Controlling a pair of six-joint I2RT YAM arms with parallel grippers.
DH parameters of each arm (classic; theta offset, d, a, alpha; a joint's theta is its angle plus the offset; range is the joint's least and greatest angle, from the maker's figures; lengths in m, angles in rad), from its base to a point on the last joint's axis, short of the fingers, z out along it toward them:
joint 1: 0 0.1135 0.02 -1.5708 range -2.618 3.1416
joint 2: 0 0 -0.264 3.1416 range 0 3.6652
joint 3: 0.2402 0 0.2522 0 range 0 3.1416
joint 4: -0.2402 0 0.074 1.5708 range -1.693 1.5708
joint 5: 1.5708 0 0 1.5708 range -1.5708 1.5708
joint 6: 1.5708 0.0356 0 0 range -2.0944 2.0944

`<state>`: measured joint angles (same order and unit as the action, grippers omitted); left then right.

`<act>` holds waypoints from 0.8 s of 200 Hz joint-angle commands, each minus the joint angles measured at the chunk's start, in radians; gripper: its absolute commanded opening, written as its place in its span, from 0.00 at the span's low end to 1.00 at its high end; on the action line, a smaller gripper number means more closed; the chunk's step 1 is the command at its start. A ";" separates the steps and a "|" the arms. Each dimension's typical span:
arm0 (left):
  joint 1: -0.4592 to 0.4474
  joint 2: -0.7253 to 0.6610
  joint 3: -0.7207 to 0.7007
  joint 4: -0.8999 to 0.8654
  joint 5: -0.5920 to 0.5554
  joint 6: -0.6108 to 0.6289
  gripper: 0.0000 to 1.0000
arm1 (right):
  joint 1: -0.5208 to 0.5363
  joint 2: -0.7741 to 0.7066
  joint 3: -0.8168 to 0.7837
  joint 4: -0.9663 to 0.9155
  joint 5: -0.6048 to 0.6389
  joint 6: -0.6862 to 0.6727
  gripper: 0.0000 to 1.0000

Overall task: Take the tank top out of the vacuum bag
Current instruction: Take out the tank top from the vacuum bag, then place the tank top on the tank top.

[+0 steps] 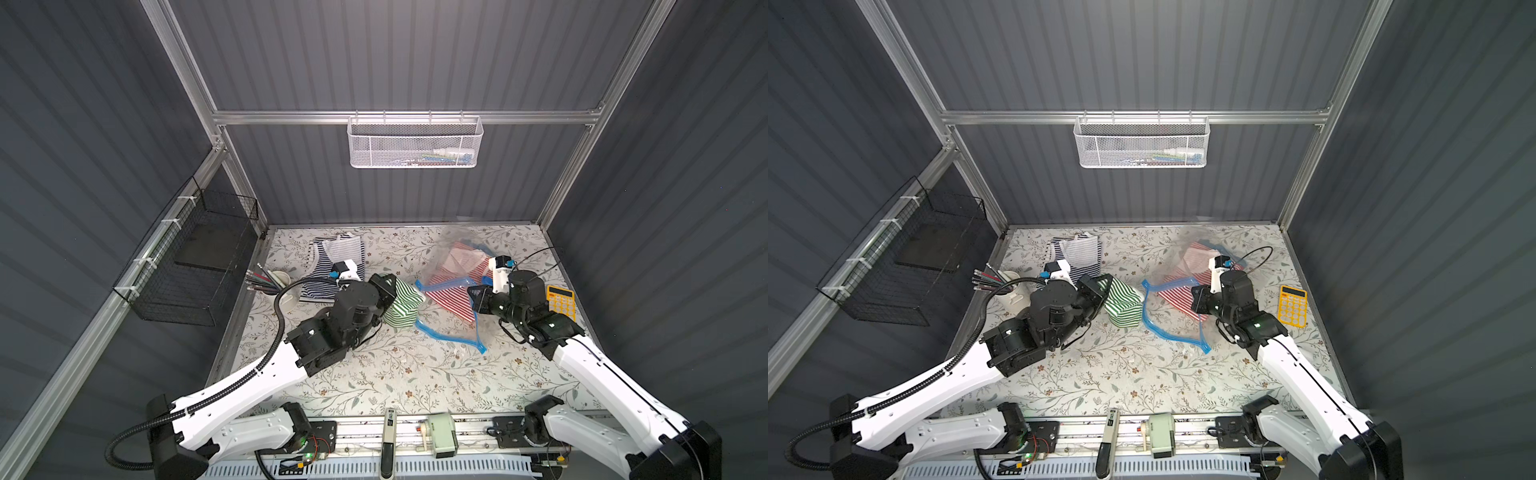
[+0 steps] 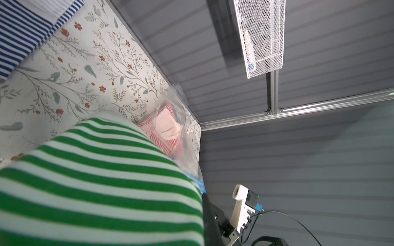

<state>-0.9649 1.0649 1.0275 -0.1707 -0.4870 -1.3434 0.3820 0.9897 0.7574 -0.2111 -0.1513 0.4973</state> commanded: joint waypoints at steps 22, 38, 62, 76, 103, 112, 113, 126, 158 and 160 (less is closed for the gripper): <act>0.121 -0.003 0.031 -0.026 0.090 0.079 0.00 | -0.004 -0.022 0.005 -0.024 -0.016 0.011 0.00; 0.167 0.016 0.046 -0.022 0.127 0.098 0.00 | -0.003 -0.017 0.002 -0.016 -0.021 0.017 0.00; 0.240 0.053 0.060 -0.003 0.178 0.120 0.00 | -0.003 -0.005 0.006 -0.016 -0.026 0.019 0.00; 0.287 0.076 0.060 0.019 0.210 0.124 0.00 | -0.003 -0.003 0.007 -0.016 -0.027 0.018 0.00; 0.367 0.120 0.032 0.125 0.255 0.120 0.00 | -0.004 -0.007 0.003 -0.023 -0.018 0.010 0.00; 0.393 0.139 0.038 0.148 0.271 0.133 0.00 | -0.003 -0.006 0.002 -0.028 -0.013 0.006 0.00; 0.395 0.142 0.039 0.148 0.273 0.134 0.00 | -0.003 -0.006 0.002 -0.029 -0.013 0.006 0.00; 0.429 0.175 0.065 0.152 0.292 0.157 0.00 | -0.003 -0.002 0.000 -0.030 -0.008 0.002 0.00; 0.514 0.259 0.120 0.178 0.345 0.203 0.00 | -0.003 0.018 0.000 -0.027 -0.003 -0.006 0.00; 0.519 0.265 0.123 0.179 0.349 0.203 0.00 | -0.003 0.020 0.000 -0.027 -0.004 -0.006 0.00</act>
<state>-0.4995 1.2896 1.0817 -0.0639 -0.2028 -1.2022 0.3820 0.9924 0.7574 -0.2253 -0.1574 0.5072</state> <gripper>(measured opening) 0.063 0.044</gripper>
